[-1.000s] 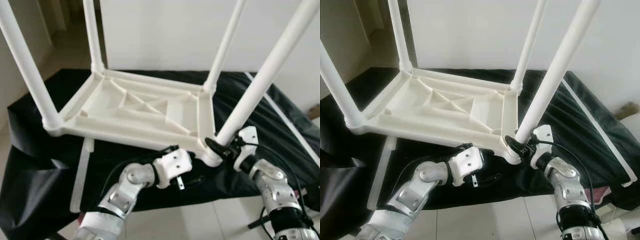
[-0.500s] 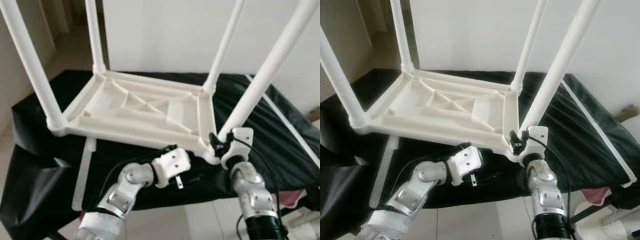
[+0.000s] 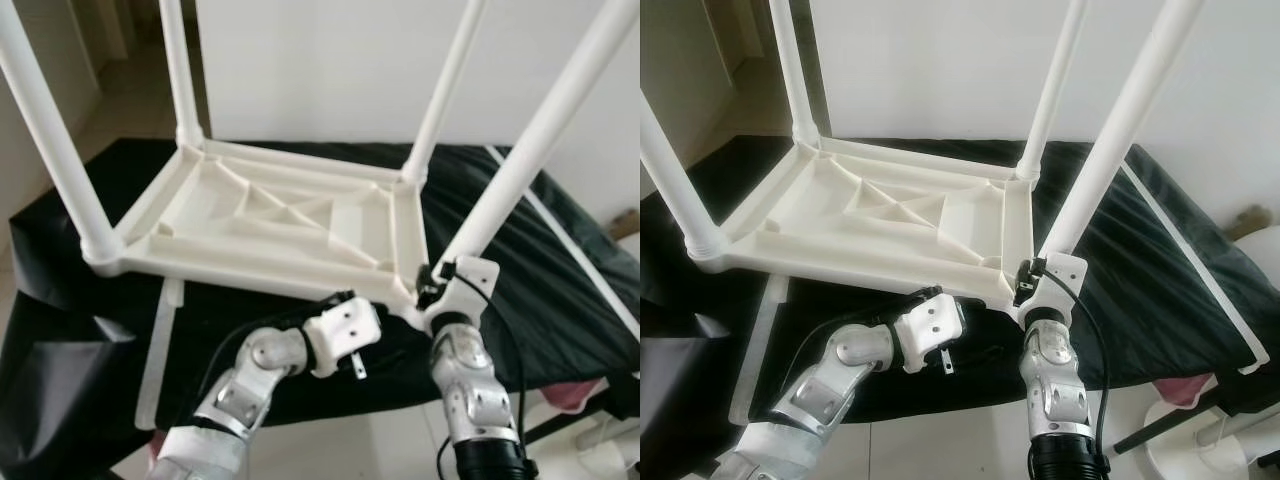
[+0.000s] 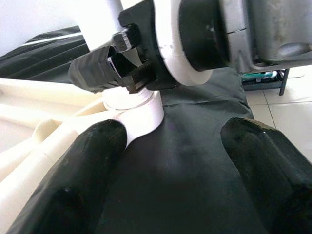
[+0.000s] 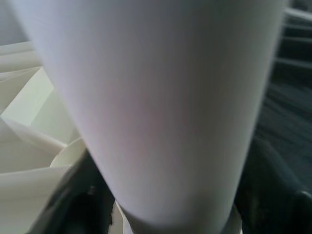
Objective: Building children table
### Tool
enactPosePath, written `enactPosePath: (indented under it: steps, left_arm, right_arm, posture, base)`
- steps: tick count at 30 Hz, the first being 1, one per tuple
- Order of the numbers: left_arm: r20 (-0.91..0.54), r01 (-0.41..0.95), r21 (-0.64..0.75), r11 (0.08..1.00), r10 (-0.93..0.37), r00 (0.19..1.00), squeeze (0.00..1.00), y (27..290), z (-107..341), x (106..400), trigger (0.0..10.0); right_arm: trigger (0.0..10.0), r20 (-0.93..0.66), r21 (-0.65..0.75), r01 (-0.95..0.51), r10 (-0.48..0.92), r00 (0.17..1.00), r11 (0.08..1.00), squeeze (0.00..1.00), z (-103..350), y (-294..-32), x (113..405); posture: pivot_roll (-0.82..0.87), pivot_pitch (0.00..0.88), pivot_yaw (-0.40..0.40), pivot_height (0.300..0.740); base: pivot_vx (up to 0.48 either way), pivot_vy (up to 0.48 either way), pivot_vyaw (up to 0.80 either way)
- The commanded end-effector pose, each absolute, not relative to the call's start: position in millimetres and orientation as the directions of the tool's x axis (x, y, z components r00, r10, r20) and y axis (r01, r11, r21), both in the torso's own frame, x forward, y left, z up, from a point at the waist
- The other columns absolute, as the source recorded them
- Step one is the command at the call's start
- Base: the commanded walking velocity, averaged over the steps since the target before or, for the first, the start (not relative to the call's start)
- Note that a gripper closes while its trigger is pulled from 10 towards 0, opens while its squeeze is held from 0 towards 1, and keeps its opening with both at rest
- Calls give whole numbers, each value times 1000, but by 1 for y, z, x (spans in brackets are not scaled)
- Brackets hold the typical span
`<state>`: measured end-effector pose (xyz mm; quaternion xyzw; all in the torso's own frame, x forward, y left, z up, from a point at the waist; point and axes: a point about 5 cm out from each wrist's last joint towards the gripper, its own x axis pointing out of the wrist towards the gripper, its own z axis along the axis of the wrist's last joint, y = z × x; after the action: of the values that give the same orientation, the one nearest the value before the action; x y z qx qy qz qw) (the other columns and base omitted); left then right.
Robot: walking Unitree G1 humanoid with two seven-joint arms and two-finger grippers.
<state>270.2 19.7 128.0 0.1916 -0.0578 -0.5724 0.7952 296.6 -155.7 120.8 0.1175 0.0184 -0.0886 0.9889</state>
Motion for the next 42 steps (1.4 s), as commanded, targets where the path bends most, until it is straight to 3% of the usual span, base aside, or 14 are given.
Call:
enactPosePath:
  steps: [1, 6, 7, 17, 27, 42]
  left_arm:
    - [-100, 849, 386, 360, -899, 427, 0, 20, 129, 275, 10000]
    - [-96, 849, 388, 360, -900, 426, 0, 20, 130, 275, 10000]
    - [-96, 850, 386, 359, -900, 424, 0, 19, 130, 275, 10000]
    - [-94, 848, 381, 368, -897, 432, 0, 20, 130, 275, 10000]
    - [-95, 848, 375, 374, -895, 436, 0, 23, 130, 274, 10000]
    - [-96, 850, 378, 367, -898, 430, 0, 23, 132, 275, 10000]
  right_arm:
    - [10000, -67, 246, 183, -172, 983, 952, 1000, 117, -159, 294]
    - [10000, -24, 250, 109, -106, 994, 962, 1000, 121, -167, 290]
    - [10000, -10, 230, 51, -50, 999, 972, 0, 122, -170, 289]
    - [10000, -1, 153, -55, 56, 998, 987, 0, 124, -188, 294]
    - [10000, 19, 155, -132, 131, 991, 979, 0, 127, -181, 294]
    - [10000, 32, 152, -127, 123, 992, 980, 0, 131, -187, 296]
  posture:
    - [93, 0, -72, 740]
    - [89, 0, -72, 740]
    - [86, 0, -72, 740]
    - [98, 0, -80, 740]
    - [98, 0, -73, 740]
    - [92, 0, -63, 740]
  base:
    - [0, 0, 0]
    - [0, 0, 0]
    - [0, 0, 0]
    - [0, 0, 0]
    - [0, 0, 0]
    - [0, 0, 0]
